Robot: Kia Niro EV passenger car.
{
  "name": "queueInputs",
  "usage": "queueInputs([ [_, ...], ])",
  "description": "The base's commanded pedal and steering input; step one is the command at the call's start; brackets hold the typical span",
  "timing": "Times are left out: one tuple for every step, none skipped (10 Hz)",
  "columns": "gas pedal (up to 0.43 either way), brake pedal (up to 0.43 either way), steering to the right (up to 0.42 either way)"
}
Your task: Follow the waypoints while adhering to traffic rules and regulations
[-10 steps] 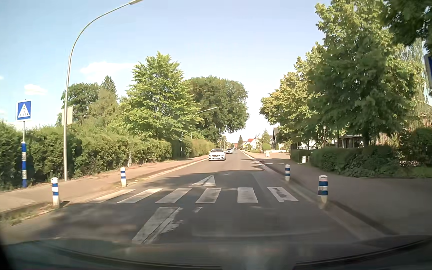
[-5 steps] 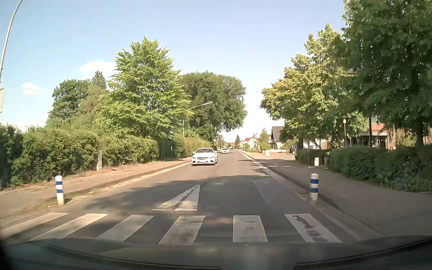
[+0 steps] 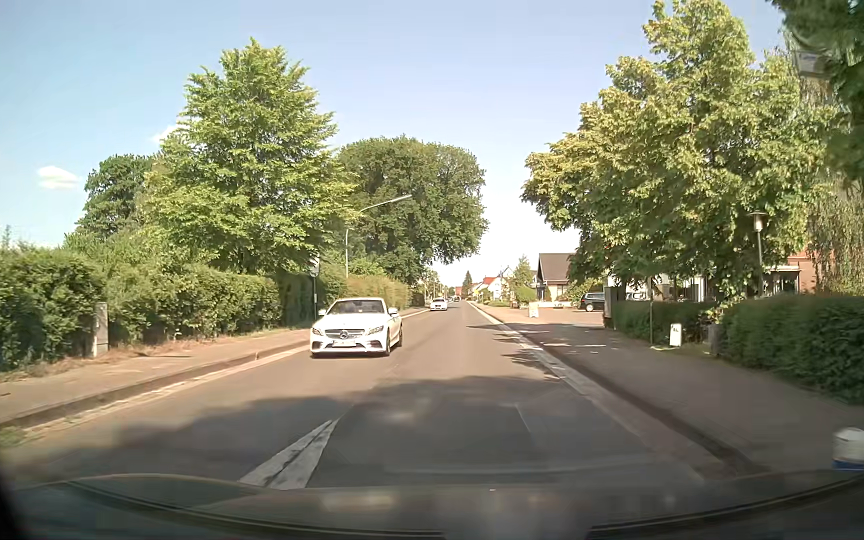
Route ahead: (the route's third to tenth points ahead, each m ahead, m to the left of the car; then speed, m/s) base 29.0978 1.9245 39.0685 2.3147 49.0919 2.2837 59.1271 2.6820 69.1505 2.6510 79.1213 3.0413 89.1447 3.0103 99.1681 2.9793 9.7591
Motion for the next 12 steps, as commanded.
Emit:
queueInputs([
  [0.209, 0.006, 0.018],
  [0.209, 0.006, 0.016],
  [0.209, 0.006, 0.013],
  [0.209, 0.006, 0.011],
  [0.209, 0.006, 0.006],
  [0.209, 0.006, 0.004],
  [0.209, 0.006, 0.002],
  [0.209, 0.006, 0.002],
  [0.220, 0.006, 0.001],
  [0.220, 0.006, 0.001],
  [0.220, 0.006, 0.000],
  [0.220, 0.006, -0.003],
])
